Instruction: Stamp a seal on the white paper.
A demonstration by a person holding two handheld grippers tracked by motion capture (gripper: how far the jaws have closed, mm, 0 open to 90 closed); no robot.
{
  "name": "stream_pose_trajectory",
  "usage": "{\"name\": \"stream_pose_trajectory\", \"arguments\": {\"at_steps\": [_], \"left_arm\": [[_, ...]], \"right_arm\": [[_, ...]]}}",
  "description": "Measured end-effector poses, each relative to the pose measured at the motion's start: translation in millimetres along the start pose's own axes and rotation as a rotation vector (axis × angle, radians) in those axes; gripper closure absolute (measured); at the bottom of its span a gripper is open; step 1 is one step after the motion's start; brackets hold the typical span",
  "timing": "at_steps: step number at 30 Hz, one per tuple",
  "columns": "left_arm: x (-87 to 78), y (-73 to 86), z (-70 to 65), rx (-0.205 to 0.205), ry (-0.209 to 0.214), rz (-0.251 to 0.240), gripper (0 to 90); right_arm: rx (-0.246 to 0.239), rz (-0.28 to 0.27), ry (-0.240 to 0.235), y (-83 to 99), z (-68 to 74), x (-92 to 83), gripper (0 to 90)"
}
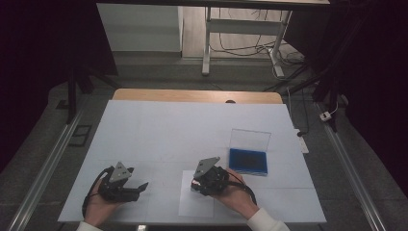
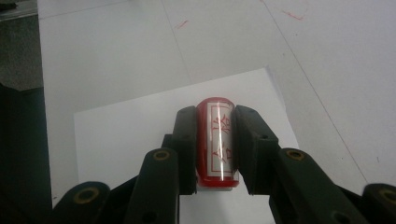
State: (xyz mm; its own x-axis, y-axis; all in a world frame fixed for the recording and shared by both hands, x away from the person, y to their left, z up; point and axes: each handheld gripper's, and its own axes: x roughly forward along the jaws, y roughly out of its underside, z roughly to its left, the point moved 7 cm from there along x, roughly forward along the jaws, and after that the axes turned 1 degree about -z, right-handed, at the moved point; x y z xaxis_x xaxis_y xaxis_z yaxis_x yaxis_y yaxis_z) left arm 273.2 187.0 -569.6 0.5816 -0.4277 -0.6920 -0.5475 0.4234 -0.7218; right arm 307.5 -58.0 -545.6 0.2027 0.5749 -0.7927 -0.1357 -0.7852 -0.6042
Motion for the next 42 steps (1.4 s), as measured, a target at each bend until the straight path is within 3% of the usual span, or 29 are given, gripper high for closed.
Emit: {"name": "stream_pose_trajectory", "arguments": {"at_steps": [15,21,27,32,42], "left_arm": [[0.1,0.2,-0.1,0.004,0.002,0.004,23.9],[0.3,0.3,-0.5,0.005,0.003,0.005,23.9],[0.0,0.7,-0.2,0.004,0.003,0.006,23.9],[0.5,0.9,-0.7,0.005,0.005,0.008,23.9],[0.9,1.5,-1.2,0.006,0.007,0.015,23.8]], "right_arm": [[0.014,0.046,0.016,-1.5,1.4,0.4,70.4],[-0.001,0.043,0.017,-1.2,1.1,1.1,70.4],[0.027,0.049,0.006,1.4,0.8,3.5,70.6],[0.002,0.054,0.021,0.9,1.4,4.7,70.7],[0.031,0.044,0.007,2.5,0.7,5.1,70.7]]}}
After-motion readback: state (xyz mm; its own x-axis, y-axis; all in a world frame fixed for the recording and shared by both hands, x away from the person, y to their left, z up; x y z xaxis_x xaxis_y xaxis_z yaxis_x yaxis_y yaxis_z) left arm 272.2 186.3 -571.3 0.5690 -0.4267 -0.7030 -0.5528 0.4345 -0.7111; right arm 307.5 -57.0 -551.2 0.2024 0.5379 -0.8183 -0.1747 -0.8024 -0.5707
